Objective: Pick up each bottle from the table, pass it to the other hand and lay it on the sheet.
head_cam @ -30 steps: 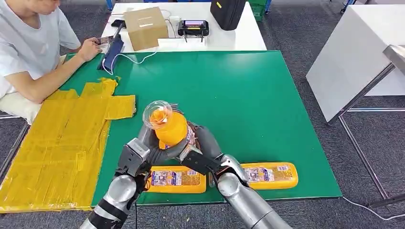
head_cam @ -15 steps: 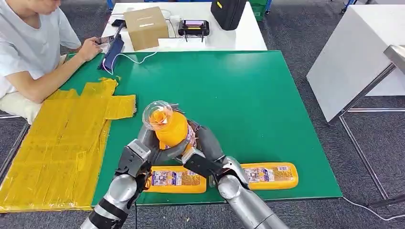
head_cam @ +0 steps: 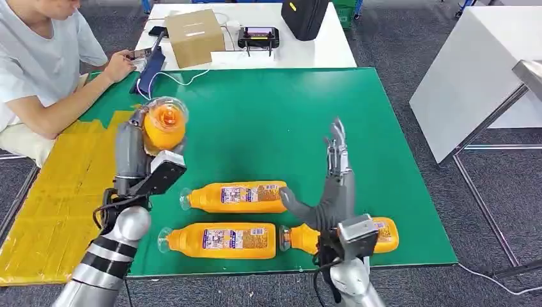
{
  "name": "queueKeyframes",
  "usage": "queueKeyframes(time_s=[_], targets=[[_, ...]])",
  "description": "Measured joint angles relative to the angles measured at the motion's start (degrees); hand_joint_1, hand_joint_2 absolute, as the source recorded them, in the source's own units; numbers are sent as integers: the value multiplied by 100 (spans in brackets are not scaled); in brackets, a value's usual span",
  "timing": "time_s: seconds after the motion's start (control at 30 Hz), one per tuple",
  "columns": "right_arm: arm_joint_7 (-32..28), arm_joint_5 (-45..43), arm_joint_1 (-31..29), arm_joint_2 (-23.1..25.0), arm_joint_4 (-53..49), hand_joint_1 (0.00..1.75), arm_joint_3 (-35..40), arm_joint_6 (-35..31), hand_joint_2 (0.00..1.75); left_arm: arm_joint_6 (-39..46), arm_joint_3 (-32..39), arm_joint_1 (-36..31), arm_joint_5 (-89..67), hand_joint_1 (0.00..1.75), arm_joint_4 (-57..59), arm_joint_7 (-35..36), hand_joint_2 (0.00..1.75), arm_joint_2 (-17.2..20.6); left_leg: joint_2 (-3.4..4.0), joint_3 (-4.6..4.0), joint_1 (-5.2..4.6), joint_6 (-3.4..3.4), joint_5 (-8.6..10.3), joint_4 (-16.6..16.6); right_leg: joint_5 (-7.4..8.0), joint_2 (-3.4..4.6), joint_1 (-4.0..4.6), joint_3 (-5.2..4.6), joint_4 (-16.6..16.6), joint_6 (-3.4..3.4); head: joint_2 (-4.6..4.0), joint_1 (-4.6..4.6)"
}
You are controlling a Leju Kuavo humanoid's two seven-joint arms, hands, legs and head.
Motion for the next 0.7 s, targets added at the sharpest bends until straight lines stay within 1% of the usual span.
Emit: queueKeyframes(time_s=[0.13, 0.23, 0.3, 0.33, 0.43, 0.5, 0.57, 0.7], targets=[[-102, 255, 142, -113, -449, 0, -37, 7, 175, 445, 279, -111, -1867, 175, 316, 569, 175, 144, 1, 0, 0, 0, 0, 0, 0, 0, 0, 0, 0, 0, 0, 0], [-120, 524, 163, -205, -631, 0, -35, -77, 175, 544, 458, -210, -3430, 175, 620, 1146, 175, 257, 2, 0, 0, 0, 0, 0, 0, 0, 0, 0, 0, 0, 0, 2], [-122, 588, 163, -247, -697, 0, -35, -96, 175, 546, 511, -257, -3798, 175, 807, 1331, 175, 326, 1, 0, 0, 0, 0, 0, 0, 1, 0, -1, 0, 0, 0, 0], [-129, 656, 162, -269, -725, 0, -35, -142, 175, 529, 485, -307, -3861, 175, 963, 1502, 175, 426, 2, 0, 1, 0, 1, 0, 0, 1, 1, -2, 0, 0, 0, 0], [-120, 817, 102, -312, -775, 0, -7, -219, 175, 227, 103, -567, -3935, 175, 1561, 2279, 175, 708, 4, 1, 1, -1, 2, 0, 1, 2, 1, -1, 1, 0, 0, -2], [-72, 892, 35, -339, -778, 0, 37, -227, 175, 124, -73, -717, -3946, 175, 2018, 2310, 175, 831, 5, 2, 1, -1, 2, 0, 1, 2, 1, 0, 1, -1, 0, 0], [-22, 972, -23, -369, -775, 0, 103, -225, 175, 43, -171, -802, -3948, 175, 2544, 2190, 175, 887, 8, 1, 2, -1, 3, 0, 1, 1, 1, 0, 2, -1, 0, 0], [44, 1088, -85, -420, -775, 0, 173, -216, 175, 43, -221, -831, -3931, 175, 3246, 1993, 175, 892, 10, 0, 1, -1, 3, 0, 1, 1, 0, -1, 2, 0, 0, 2]])
